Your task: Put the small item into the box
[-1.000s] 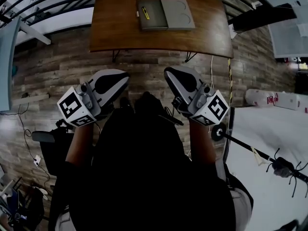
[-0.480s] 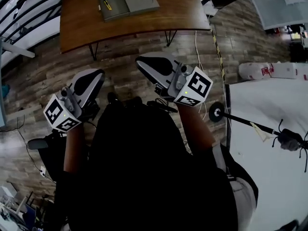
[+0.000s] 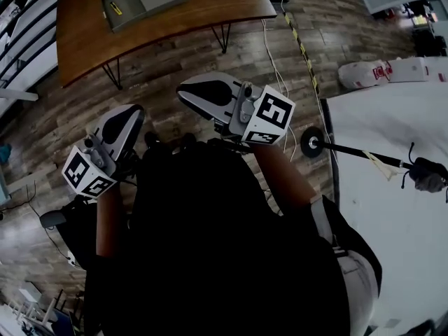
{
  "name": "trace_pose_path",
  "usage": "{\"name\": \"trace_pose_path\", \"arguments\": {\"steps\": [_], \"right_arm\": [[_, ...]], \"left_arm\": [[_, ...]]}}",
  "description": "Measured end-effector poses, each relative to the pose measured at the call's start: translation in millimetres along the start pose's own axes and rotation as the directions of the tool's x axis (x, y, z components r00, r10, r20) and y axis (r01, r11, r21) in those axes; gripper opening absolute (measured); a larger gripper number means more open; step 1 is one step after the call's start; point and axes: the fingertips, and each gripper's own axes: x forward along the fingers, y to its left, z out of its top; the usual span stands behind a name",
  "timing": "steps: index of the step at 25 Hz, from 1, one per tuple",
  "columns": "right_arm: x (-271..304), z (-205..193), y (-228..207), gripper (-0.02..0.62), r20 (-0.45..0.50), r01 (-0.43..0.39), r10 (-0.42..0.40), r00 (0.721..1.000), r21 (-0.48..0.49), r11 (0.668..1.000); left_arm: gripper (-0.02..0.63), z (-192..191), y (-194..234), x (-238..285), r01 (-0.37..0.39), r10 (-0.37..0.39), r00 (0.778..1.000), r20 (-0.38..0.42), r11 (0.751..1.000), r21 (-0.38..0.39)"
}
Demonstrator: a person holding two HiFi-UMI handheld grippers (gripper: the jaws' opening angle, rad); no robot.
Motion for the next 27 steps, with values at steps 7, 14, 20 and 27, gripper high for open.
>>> {"name": "trace_pose_path", "arguments": {"steps": [7,14,20,27], "right_arm": [[-25.0,0.5,5.7,0.009,0.015,-0.006,0.006,1.0,0.006,1.0],[-32.3,-26.8,-9.6,0.009,-0.022,0.031,-0.029,0.999,0.057,0.998],[-28.6,-36.6,-8.6,0.009,-0.038,0.024,-0.022,0.999,0.052,0.998],[-42.2,-50.5,-17.8,0.009,-0.055,0.071,-0.068,0.996,0.064,0.995]], "left_arm": [[0.017,-8.5,-19.3,17.6,0.037,-0.037,0.998,-0.043,0.999,0.011],[0.015,-14.7,-29.8,19.9,0.067,-0.067,0.995,-0.072,0.998,0.005],[0.017,-18.2,-31.2,21.8,0.077,-0.076,0.993,-0.09,0.997,0.005],[0.017,-23.2,-35.1,24.2,0.068,-0.067,0.994,-0.091,0.998,0.004]]}}
